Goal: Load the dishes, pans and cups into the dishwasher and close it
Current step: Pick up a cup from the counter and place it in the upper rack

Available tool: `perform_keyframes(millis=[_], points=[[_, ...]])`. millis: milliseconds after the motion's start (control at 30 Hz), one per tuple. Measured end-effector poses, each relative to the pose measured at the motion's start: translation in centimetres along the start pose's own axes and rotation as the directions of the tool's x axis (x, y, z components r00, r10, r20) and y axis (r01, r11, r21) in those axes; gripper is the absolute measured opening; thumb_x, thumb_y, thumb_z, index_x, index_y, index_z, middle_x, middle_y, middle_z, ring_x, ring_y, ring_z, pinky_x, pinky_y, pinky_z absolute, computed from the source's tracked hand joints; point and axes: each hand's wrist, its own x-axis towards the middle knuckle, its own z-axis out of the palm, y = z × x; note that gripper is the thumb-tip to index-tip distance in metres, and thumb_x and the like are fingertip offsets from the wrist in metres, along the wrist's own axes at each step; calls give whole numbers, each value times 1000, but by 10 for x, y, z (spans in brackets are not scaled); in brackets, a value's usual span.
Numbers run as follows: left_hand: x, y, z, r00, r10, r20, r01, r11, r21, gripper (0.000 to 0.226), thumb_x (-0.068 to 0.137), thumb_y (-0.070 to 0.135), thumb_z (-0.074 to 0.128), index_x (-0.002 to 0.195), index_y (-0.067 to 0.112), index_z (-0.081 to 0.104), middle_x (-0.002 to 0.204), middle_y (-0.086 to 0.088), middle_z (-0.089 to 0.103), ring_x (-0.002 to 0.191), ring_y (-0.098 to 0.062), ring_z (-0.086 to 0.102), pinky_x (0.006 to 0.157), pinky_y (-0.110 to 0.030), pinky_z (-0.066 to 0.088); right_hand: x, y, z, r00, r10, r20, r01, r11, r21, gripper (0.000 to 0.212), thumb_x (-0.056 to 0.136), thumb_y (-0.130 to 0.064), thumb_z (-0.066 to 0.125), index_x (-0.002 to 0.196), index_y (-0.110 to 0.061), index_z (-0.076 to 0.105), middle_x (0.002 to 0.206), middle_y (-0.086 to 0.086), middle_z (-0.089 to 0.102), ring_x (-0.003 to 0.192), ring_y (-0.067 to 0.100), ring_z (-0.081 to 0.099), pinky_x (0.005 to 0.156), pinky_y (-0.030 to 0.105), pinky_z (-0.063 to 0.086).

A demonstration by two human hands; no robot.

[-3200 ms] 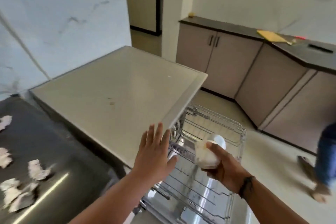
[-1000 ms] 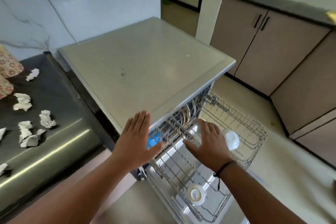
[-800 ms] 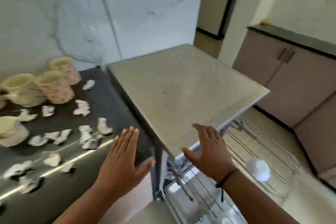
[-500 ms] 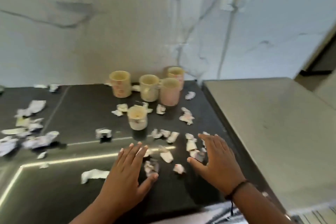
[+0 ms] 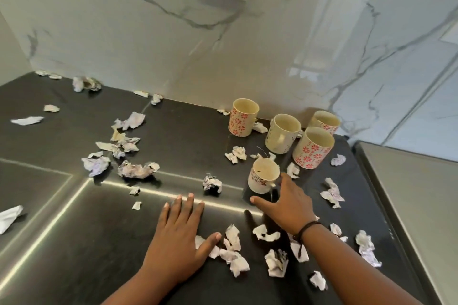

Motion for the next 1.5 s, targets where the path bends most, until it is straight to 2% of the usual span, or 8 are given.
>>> perform_keyframes(millis=[167,400,667,900,967,1100,1200,1500], points=[[3,0,3,1000,-6,-12,6,1000,8,80,86,76,25,133,19,56,143,-8,49,134,-30,41,111,-43,9,21,-1,9,992,119,-44,-97,938,332,88,56,-71,72,129,-35,40,126,-11,58,119,17,53,103,46,40],[5,-1,6,1000,15,-7,-15,999,30,83,86,77,21,136,20,52,146,-7,45,138,-28,35,112,-44,8,15,-2,-9,985,127,-116,-65,898,435,63,59,-60,78,108,-45,42,103,-21,54,109,8,50,108,47,32],[16,72,-15,955,265,-136,-274,960,-56,79,87,74,22,137,18,49,149,-9,39,141,-30,28,113,-46,9,-53,41,-78,957,245,-157,47,404,914,66,58,-30,90,112,-14,56,110,9,67,95,18,67,74,26,54],[9,215,-12,747,664,-48,-665,743,-77,66,85,67,36,130,22,56,142,-6,50,132,-29,45,109,-38,19,-174,130,-127,890,455,30,77,-214,974,80,48,-25,87,122,-10,60,114,16,68,96,34,68,79,40,58],[-2,259,-8,650,760,11,-755,647,-108,67,85,67,36,132,23,54,145,-6,46,133,-30,44,110,-37,20,-216,158,-135,832,552,59,130,-296,946,71,58,-31,81,122,-8,59,113,20,67,91,35,68,78,41,58],[-27,353,12,392,911,128,-909,405,-98,72,91,67,25,151,26,18,161,0,6,148,-21,-2,120,-38,-3,-300,224,-138,687,719,108,264,-386,884,91,46,-38,89,124,-4,57,103,23,63,82,32,64,70,37,58],[-46,422,29,270,943,195,-958,283,-44,75,88,66,23,150,24,19,160,-4,9,147,-24,3,119,-39,0,-351,279,-128,566,814,134,380,-401,833,94,49,-45,87,126,-2,55,93,21,64,78,29,62,65,34,58],[-89,579,120,246,916,318,-969,240,58,83,92,63,34,152,19,-3,160,-8,-3,147,-29,-1,120,-45,2,-468,436,-54,342,805,485,295,-582,758,61,72,-42,75,122,-12,57,70,8,62,57,16,48,56,27,50]])
